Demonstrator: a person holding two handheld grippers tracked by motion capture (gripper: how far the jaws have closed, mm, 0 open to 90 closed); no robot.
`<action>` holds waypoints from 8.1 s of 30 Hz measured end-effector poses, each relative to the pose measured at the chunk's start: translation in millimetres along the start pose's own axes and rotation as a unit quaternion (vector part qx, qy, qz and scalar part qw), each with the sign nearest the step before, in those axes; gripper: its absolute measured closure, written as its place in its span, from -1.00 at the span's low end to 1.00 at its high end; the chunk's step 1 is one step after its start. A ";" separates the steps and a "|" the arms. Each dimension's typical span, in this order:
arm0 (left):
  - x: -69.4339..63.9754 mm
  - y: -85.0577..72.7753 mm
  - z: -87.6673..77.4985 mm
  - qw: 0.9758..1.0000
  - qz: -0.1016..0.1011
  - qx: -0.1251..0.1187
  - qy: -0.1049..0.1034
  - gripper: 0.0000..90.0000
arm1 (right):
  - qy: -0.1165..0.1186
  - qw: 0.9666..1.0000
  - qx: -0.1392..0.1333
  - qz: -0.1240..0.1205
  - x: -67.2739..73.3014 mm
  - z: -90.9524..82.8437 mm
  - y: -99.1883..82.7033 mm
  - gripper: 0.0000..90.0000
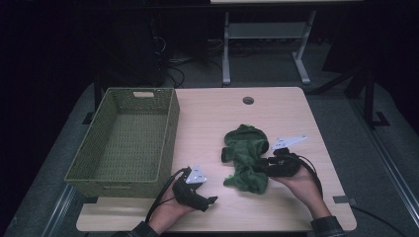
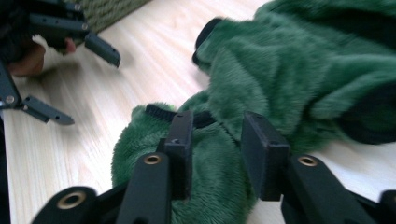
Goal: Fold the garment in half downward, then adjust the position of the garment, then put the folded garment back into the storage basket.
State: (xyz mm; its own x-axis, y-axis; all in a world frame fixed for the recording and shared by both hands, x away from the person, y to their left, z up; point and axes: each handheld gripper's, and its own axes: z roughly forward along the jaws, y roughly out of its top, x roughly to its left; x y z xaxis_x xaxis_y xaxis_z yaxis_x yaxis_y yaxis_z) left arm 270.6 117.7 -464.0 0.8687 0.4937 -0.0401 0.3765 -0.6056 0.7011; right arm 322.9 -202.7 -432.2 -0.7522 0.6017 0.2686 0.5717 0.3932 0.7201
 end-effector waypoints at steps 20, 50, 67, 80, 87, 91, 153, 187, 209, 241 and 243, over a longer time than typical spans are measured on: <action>29.7 73.8 3.9 0.999 -0.002 -0.031 -0.006 -0.54 | -0.065 0.997 -0.043 -0.022 -13.2 -33.0 22.8 0.13; 116.5 143.4 76.2 0.999 -0.018 0.004 0.035 -0.19 | -0.094 0.995 -0.015 -0.001 -92.9 9.0 56.8 0.19; 132.2 130.1 110.3 0.999 -0.026 0.030 0.016 0.33 | -0.101 0.994 0.021 0.031 -122.0 46.2 40.1 0.43; 126.4 138.3 98.0 0.999 -0.047 0.004 0.014 0.92 | -0.109 0.994 0.008 0.020 -111.5 37.7 46.9 0.92; 118.1 146.8 72.7 0.998 -0.054 -0.027 0.006 0.91 | -0.105 0.994 -0.018 0.008 -94.0 18.0 57.5 0.93; 109.3 150.0 61.0 0.998 -0.048 -0.038 0.007 0.91 | -0.106 0.994 -0.021 -0.001 -83.3 9.1 60.6 0.92; -10.4 55.8 36.6 0.989 0.061 0.000 -0.135 0.85 | -0.026 0.997 0.021 -0.072 29.9 -31.1 -65.2 0.88; 5.1 85.6 -4.1 0.994 0.038 -0.033 -0.102 0.98 | -0.041 0.998 -0.021 -0.050 26.8 -56.2 -28.0 1.00; 7.2 79.0 48.6 0.994 0.042 0.039 -0.094 0.99 | -0.044 0.997 0.052 -0.027 7.6 -10.0 -36.8 1.00; -41.0 74.6 38.6 0.982 0.077 0.029 -0.171 0.99 | -0.074 0.997 -0.015 -0.032 -19.9 -47.4 -15.9 0.99; -43.6 75.1 40.6 0.981 0.078 0.030 -0.175 0.99 | -0.073 0.997 -0.017 -0.031 -25.8 -43.2 -7.2 0.99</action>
State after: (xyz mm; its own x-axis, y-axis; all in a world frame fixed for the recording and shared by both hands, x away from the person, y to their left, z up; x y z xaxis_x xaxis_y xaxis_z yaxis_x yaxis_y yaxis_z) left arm 274.1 25.3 -438.6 0.9704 0.1549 -0.1851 0.2401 -0.6973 0.6753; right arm 324.1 -251.1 -416.6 -0.7291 0.6723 0.1283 0.5120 0.4114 0.7541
